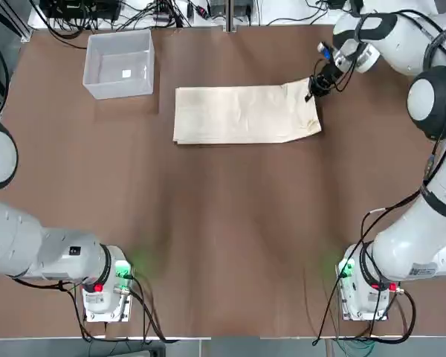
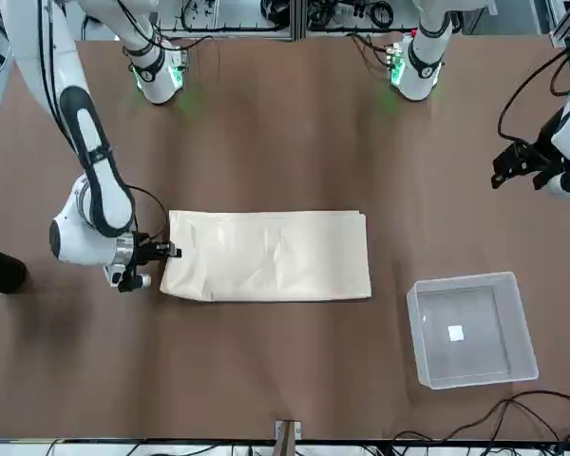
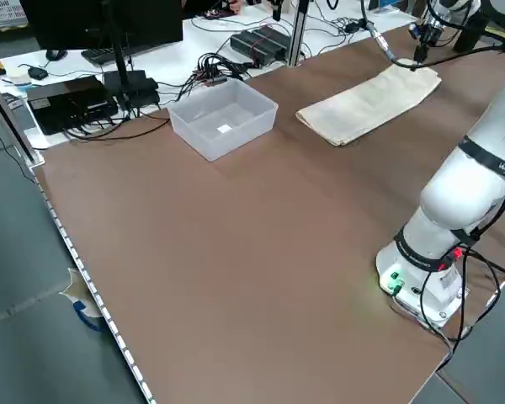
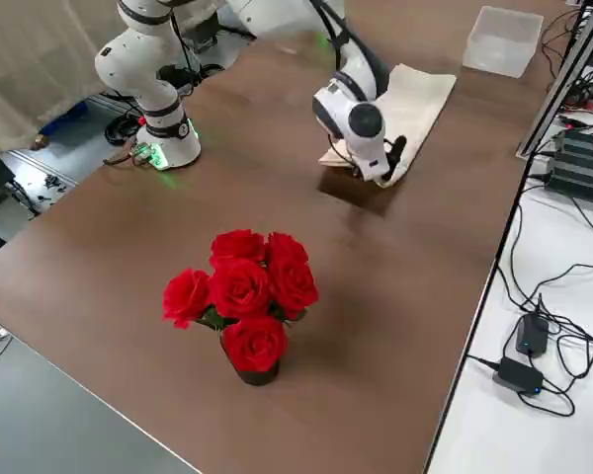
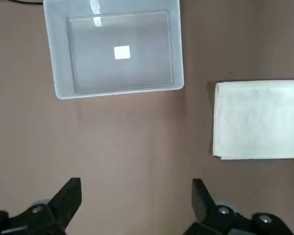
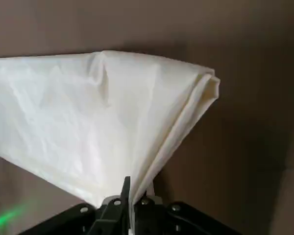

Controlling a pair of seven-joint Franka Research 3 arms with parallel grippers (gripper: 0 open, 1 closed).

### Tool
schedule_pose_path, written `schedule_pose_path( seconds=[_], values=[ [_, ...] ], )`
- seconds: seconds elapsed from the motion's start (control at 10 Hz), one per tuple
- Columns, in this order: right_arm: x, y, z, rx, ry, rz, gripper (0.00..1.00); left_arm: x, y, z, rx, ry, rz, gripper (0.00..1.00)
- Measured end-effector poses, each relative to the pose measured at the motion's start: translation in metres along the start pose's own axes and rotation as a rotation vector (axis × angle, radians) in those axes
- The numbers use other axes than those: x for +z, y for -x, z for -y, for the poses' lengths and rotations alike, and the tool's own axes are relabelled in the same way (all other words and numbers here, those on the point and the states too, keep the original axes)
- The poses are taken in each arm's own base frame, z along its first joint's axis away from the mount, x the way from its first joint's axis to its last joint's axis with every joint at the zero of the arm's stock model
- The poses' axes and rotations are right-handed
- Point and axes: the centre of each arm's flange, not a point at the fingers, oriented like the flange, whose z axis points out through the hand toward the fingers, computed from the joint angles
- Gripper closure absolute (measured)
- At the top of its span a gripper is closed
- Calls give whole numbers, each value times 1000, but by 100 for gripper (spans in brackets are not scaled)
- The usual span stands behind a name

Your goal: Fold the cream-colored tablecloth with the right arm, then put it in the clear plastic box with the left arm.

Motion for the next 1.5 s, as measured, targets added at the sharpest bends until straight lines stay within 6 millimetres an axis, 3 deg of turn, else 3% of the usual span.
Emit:
schedule_pose_path(
  seconds=[0.2, 0.4, 0.8, 1.0, 1.3, 1.5],
  values=[
    [-20, -4, 36, 17, 91, 32, 96, 7, -3, 0, 0, 0, 11, 0],
    [-41, -7, 96, 48, 183, 69, 96, 17, -11, -2, 3, 0, 23, 0],
    [-48, 11, 210, 131, 260, 48, 96, 16, -14, -4, 6, 1, 19, 0],
    [-60, 19, 261, 156, 274, 25, 96, 15, -14, -5, 2, 25, 18, 0],
    [-78, 34, 318, 196, 275, -4, 96, 15, -14, -4, -4, 40, 18, 0],
    [-63, 38, 345, 240, 256, -21, 96, 15, -14, -4, -4, 40, 18, 0]
  ],
)
